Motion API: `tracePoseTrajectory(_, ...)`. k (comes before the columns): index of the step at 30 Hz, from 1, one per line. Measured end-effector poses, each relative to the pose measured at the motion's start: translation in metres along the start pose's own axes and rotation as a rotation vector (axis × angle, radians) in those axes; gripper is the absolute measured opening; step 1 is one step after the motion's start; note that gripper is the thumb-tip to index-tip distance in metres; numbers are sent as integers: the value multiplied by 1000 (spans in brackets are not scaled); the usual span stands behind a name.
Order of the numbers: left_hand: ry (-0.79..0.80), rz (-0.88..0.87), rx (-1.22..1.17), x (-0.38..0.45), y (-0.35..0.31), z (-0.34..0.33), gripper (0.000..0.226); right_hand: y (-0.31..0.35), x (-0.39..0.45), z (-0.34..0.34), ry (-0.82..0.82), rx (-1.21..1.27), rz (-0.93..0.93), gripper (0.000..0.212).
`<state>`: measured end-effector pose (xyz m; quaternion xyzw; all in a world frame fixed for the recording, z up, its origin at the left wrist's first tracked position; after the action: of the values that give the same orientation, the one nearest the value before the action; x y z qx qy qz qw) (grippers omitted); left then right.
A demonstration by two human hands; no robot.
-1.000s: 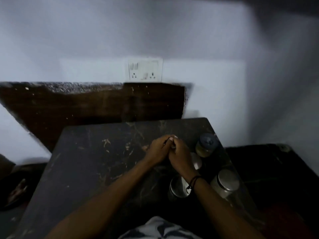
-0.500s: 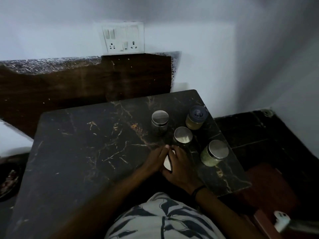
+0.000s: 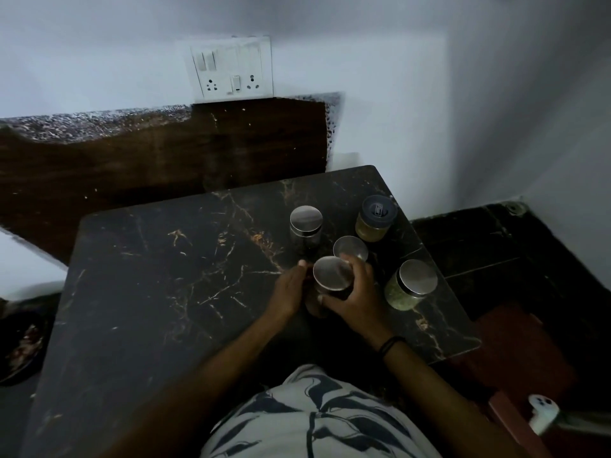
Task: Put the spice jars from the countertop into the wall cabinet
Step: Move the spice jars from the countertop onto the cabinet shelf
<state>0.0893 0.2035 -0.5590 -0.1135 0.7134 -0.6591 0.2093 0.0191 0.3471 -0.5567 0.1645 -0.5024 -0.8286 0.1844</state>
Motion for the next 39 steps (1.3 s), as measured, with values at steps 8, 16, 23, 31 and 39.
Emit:
tracePoseTrajectory(8, -120, -39, -180, -2, -20, 18, 26, 26, 27, 10, 239, 872, -172, 67)
tracePoseTrajectory(16, -22, 87, -367, -15, -25, 17, 23, 24, 29, -8, 319, 1043, -414, 41)
tracePoseTrajectory(23, -52, 152, -349, -30, -20, 21, 31, -8, 23, -28, 393, 1060, -618, 57)
tracePoseTrajectory(31, -132, 200, -380, -37, -9, 19, 27, -17, 16, -41, 327, 1026, -687, 55)
tracePoseTrajectory(39, -151, 141, -415, -24, -21, 25, 28, 12, 23, -35, 335, 943, -581, 54)
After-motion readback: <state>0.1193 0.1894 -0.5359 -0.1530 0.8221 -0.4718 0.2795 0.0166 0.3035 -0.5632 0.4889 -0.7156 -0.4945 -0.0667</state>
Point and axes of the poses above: each hand's wrist, its own x-axis towards the middle knuckle, its own z-axis out of the back of the hand, y = z × x, the point moved 2 cm from there along x, towards the middle knuckle, and after that the axes turned 8 degrees about -z, right-handed, at the moved point
